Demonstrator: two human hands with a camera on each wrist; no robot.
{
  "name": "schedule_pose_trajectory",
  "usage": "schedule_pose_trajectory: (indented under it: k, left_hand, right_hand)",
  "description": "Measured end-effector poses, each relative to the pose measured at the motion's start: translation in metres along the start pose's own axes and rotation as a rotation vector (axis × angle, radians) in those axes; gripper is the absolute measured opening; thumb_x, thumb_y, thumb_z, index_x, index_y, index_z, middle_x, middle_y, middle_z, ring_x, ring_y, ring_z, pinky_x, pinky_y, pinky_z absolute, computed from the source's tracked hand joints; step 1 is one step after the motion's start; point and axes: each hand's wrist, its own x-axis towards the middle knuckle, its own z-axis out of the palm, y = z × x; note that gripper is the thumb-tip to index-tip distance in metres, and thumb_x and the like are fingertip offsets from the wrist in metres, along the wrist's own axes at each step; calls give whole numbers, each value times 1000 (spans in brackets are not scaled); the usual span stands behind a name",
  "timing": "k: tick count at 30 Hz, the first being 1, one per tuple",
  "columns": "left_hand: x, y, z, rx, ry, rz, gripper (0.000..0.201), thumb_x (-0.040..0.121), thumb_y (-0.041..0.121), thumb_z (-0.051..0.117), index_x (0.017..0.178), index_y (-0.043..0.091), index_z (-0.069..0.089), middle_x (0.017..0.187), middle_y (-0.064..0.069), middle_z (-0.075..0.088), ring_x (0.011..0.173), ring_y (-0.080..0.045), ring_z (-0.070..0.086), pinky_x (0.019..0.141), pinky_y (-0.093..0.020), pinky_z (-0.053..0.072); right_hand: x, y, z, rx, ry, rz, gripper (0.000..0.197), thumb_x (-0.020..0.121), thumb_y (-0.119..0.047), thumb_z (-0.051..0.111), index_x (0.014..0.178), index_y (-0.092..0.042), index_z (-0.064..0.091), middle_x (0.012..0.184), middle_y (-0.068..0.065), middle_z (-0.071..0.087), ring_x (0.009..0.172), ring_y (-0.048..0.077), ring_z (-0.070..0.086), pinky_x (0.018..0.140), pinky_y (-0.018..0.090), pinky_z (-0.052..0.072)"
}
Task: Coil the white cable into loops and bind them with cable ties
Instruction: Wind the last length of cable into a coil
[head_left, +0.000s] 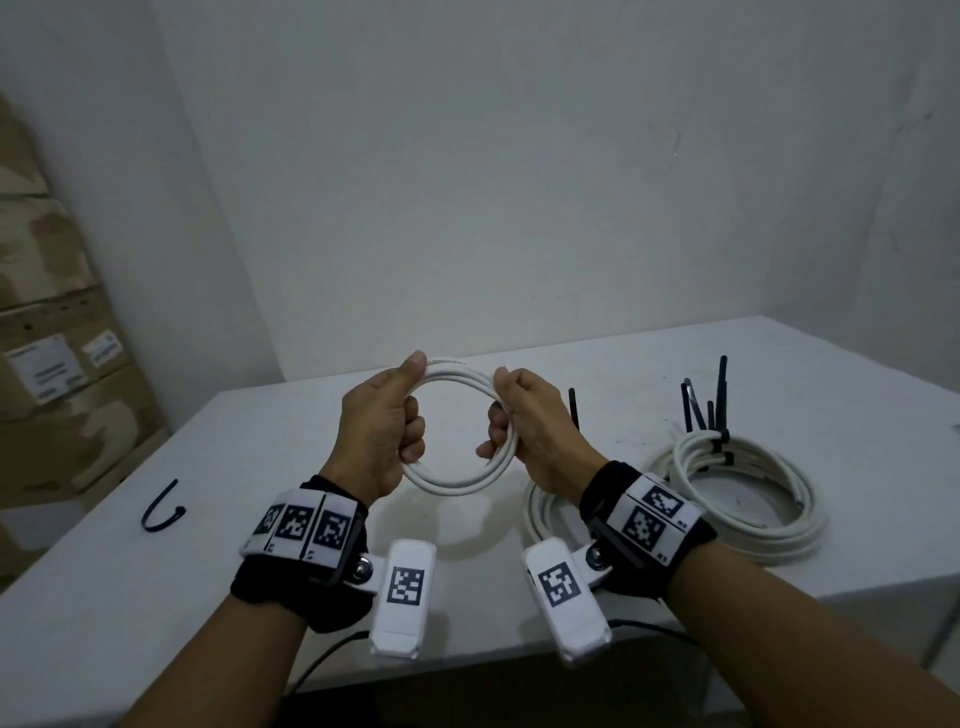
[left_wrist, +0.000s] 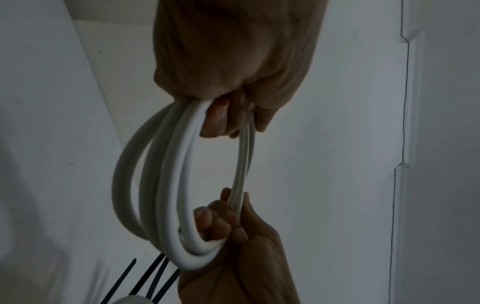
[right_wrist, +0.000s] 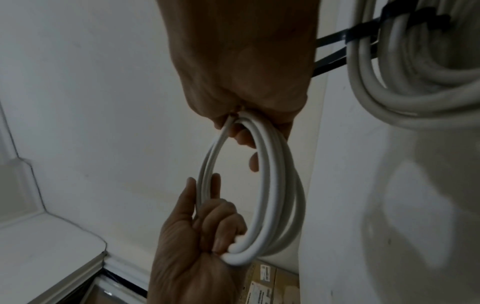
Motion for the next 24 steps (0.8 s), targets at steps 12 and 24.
schedule_pose_trajectory:
  k: [12,24]
  left_hand:
    - [2,13,-12,78,-33,-27,30,92,38,61,69,20,51,47,7,24,37,-9,19,38,-16,16]
    - [16,40,-134,135,113,-16,35,95,20,50,65,23,33,46,5,28,31,-8,17,38,-11,13]
  right_hand:
    - [4,4,16,-245,-66,-68,31,101,-34,38,87,-11,52,62,2,38,47,13,39,52,30,46]
    - [45,27,93,-358,-253,155,24,101,-28,41,106,-10,56,86,10,58,68,21,58,62,31,49]
